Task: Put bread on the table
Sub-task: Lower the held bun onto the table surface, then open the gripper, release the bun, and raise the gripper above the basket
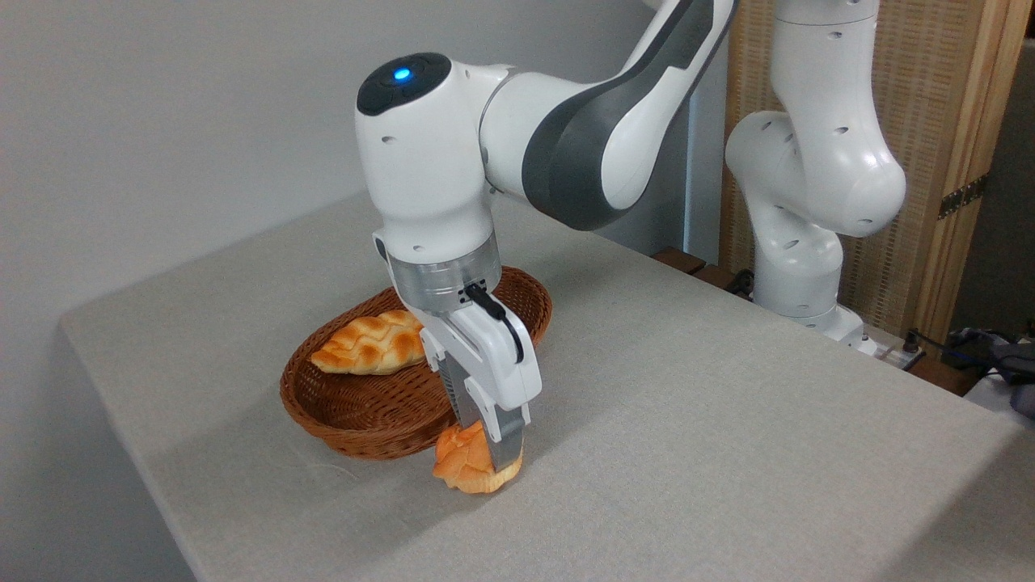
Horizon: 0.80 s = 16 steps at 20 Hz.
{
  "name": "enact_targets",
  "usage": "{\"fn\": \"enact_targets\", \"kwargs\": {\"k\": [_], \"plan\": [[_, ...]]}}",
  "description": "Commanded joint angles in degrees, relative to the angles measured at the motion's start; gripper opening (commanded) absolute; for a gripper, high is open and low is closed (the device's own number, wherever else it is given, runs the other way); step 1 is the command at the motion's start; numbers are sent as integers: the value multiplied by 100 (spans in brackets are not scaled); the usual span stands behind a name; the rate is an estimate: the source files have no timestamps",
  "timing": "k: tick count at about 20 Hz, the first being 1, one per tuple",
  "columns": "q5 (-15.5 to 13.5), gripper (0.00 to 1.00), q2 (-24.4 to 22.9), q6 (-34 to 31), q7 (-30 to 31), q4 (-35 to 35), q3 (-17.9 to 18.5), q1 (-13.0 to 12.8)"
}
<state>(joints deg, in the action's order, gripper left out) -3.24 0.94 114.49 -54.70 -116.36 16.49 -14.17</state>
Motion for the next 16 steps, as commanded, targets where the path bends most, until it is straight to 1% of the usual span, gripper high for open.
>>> {"fn": "enact_targets", "kwargs": {"k": [1, 4, 8, 16], "plan": [[86, 100, -41, 47, -49, 25, 56, -42], [86, 100, -41, 47, -49, 43, 170, -51], [69, 100, -85, 47, -40, 78, 179, -51], [7, 100, -506, 4, -14, 140, 205, -69]]}}
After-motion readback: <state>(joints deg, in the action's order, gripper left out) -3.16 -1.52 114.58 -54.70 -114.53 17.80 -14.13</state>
